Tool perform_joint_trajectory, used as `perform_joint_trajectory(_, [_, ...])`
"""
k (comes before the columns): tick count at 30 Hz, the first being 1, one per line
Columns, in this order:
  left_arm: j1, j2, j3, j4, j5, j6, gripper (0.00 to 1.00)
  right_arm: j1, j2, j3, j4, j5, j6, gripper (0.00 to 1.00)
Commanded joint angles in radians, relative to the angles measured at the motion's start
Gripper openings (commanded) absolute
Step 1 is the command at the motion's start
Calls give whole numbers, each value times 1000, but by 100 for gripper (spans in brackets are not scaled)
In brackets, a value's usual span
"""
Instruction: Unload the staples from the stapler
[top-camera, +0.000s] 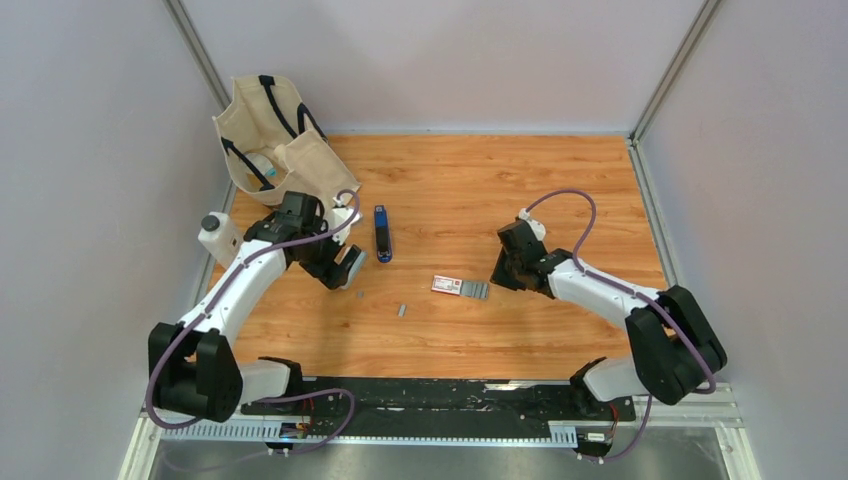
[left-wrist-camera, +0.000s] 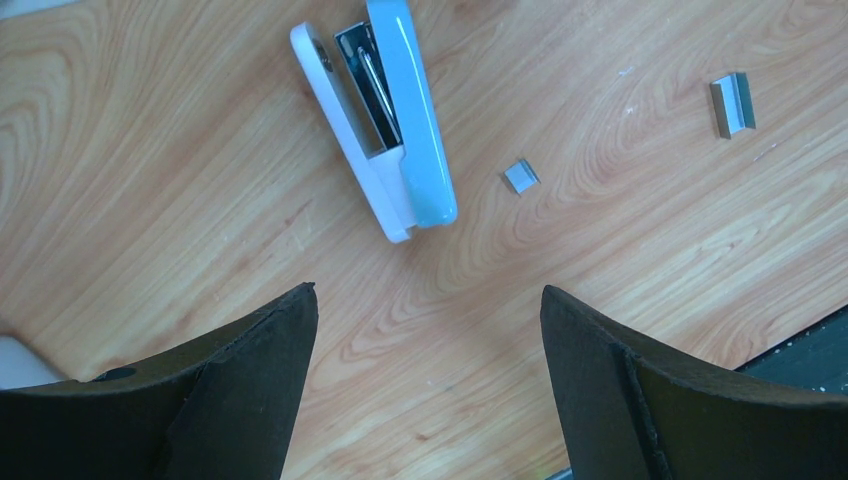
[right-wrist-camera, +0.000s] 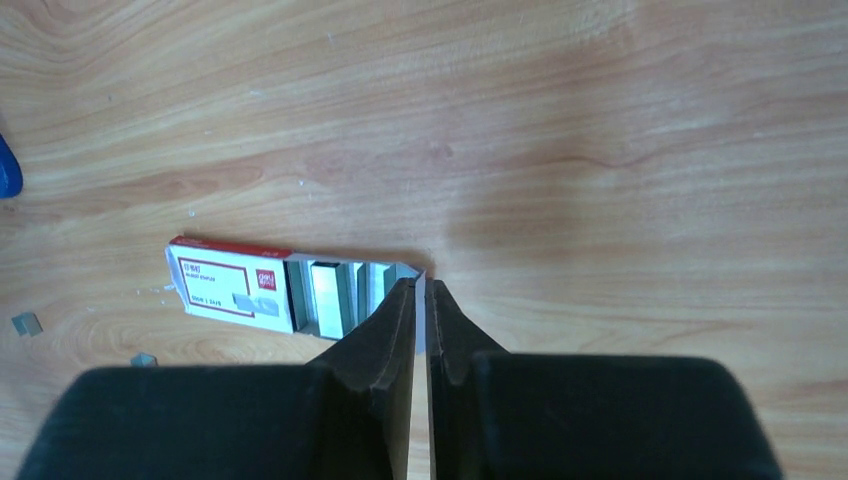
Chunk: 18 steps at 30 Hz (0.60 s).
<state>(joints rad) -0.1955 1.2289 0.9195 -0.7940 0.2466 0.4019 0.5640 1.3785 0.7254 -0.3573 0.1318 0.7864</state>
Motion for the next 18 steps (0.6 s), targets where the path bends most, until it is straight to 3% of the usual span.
perform_joint_trajectory(1, [-18,47,50,64,39,-15,90,-33,51,-3,95,-61,-30,10])
perform_joint_trajectory(13, [-41,141,73,101,23,-20,90,-36,131,-11,155,-116,-36,6])
perform_joint_trajectory(18, [-44,141,64,108,10,-15,90,-38,94,-3,104,-58,-56,7])
